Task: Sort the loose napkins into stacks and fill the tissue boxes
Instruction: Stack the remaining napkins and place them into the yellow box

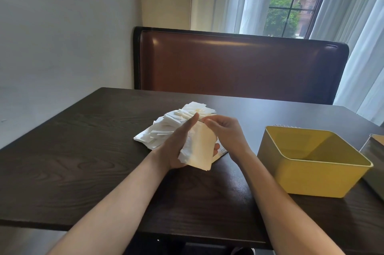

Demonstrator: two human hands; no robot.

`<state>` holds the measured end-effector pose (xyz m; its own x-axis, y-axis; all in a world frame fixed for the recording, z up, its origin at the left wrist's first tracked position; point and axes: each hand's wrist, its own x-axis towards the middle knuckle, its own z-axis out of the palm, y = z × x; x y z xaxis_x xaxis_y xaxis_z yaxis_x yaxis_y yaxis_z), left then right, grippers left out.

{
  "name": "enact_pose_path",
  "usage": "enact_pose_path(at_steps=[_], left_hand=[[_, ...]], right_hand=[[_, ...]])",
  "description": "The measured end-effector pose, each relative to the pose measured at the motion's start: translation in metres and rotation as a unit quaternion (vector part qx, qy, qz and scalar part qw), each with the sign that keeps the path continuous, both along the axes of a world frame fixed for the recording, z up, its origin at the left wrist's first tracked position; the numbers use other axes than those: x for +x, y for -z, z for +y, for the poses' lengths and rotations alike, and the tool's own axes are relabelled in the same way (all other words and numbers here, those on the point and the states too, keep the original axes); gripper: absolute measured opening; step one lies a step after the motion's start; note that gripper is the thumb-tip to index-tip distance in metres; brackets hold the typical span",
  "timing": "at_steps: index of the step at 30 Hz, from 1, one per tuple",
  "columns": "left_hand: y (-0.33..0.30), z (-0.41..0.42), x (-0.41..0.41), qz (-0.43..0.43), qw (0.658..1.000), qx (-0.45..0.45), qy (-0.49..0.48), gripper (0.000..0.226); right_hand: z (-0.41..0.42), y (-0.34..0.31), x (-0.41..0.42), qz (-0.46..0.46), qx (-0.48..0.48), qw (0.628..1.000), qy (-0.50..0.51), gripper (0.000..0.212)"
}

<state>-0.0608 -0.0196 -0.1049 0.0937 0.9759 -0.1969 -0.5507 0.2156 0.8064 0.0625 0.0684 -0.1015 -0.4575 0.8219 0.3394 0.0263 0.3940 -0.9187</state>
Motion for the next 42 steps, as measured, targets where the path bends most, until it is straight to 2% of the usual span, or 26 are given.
enact_pose_path(at_steps=[4, 7, 9, 11, 17, 21, 24, 27, 31, 36, 38, 40, 42], left_hand=[[0.000, 0.000, -0.004, -0.008, 1.000, 0.027, -0.007, 0.064], [-0.002, -0.002, -0.001, 0.002, 1.000, 0.025, -0.005, 0.059], [-0.004, -0.003, -0.001, 0.006, 1.000, 0.027, 0.003, 0.064], [-0.003, -0.002, -0.002, 0.011, 0.999, 0.032, 0.019, 0.068], [-0.001, -0.006, -0.002, 0.026, 0.997, 0.030, 0.063, 0.049], [-0.002, -0.002, -0.003, -0.003, 0.999, 0.023, 0.026, 0.052], [-0.001, 0.002, -0.007, -0.027, 0.999, 0.022, -0.008, 0.055], [-0.003, -0.001, -0.006, -0.025, 0.999, 0.019, 0.007, 0.051], [0.000, -0.002, -0.006, 0.021, 0.999, 0.013, 0.039, 0.054], [0.002, 0.001, -0.008, 0.030, 0.999, 0.008, 0.037, 0.052], [0.003, 0.003, -0.009, 0.025, 0.999, 0.012, 0.029, 0.052], [0.003, 0.005, -0.010, 0.007, 1.000, 0.020, -0.003, 0.050], [0.002, 0.007, -0.012, -0.020, 0.998, 0.030, -0.051, 0.045]], right_hand=[[0.001, -0.006, 0.006, -0.012, -0.028, 0.999, -0.030, 0.024], [-0.002, -0.004, 0.008, -0.078, -0.039, 0.993, -0.084, 0.013], [-0.003, -0.004, 0.008, -0.087, -0.042, 0.992, -0.078, 0.008], [-0.001, -0.004, 0.008, -0.068, -0.036, 0.996, -0.055, 0.007], [0.000, -0.006, 0.009, -0.024, -0.002, 1.000, -0.005, 0.005], [0.000, -0.010, 0.011, 0.028, -0.007, 1.000, 0.001, 0.009], [0.003, -0.009, 0.010, 0.008, 0.011, 1.000, -0.012, 0.009], [0.004, -0.005, 0.008, -0.034, 0.038, 0.999, -0.005, 0.014], [0.003, -0.006, 0.009, -0.007, 0.026, 1.000, -0.006, 0.012], [0.004, -0.005, 0.008, 0.011, 0.004, 1.000, -0.009, 0.012], [0.006, -0.004, 0.008, 0.021, 0.006, 1.000, 0.020, 0.014], [0.014, 0.001, 0.009, -0.023, 0.022, 0.994, 0.102, 0.022], [0.026, 0.011, 0.011, -0.163, 0.035, 0.969, 0.182, 0.030]])
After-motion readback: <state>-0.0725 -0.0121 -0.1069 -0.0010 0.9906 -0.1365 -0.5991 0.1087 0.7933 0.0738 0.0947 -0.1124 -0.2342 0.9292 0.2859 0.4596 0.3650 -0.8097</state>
